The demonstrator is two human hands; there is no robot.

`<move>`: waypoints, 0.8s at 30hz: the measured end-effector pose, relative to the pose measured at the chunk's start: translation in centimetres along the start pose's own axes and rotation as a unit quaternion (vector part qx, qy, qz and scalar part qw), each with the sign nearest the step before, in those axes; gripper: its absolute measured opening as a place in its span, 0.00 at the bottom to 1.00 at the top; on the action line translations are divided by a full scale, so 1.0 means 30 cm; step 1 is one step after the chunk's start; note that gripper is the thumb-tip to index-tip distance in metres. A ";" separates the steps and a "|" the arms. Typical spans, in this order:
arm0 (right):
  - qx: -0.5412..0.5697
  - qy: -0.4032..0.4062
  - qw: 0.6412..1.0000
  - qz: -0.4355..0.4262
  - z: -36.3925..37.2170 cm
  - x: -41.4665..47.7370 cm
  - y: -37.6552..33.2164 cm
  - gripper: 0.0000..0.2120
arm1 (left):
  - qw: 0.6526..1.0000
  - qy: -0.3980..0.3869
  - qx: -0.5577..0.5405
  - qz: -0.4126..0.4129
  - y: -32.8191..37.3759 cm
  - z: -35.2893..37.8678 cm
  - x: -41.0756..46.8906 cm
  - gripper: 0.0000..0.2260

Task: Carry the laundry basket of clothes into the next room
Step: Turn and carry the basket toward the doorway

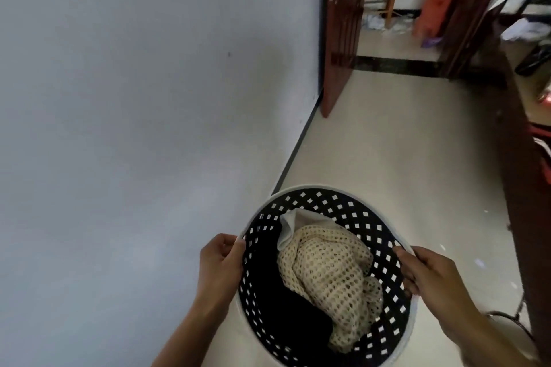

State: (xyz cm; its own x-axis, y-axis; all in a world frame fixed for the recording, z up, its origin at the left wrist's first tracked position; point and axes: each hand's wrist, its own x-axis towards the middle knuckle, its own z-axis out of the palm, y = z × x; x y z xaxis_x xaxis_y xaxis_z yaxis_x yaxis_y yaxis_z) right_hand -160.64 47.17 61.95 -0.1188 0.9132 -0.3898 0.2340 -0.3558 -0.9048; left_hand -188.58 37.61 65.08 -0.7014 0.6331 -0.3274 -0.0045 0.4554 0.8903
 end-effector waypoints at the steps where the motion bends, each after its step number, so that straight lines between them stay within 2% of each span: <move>1: -0.001 0.004 1.000 -0.002 0.000 0.053 -0.039 0.18 | 1.000 -0.010 0.001 0.005 0.049 0.032 0.056 0.07; 10: -0.009 0.063 0.998 -0.011 0.020 0.567 -0.311 0.17 | 0.997 -0.068 0.001 0.033 0.370 0.300 0.588 0.06; 17: 0.009 0.143 0.989 0.016 0.071 1.012 -0.453 0.18 | 0.989 -0.137 0.014 0.056 0.587 0.590 1.115 0.06; 24: 0.052 0.223 0.973 0.022 0.057 1.344 -0.631 0.19 | 0.974 -0.193 0.051 0.102 0.908 0.892 1.515 0.06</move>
State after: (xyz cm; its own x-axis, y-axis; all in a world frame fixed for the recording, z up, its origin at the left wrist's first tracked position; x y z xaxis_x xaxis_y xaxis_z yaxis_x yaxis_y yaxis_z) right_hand -171.51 90.39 63.06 0.3253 0.8841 -0.3356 0.1275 -0.3926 -0.9108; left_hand -201.52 95.53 65.97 -0.3590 0.8964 -0.2598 0.1919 0.3434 0.9194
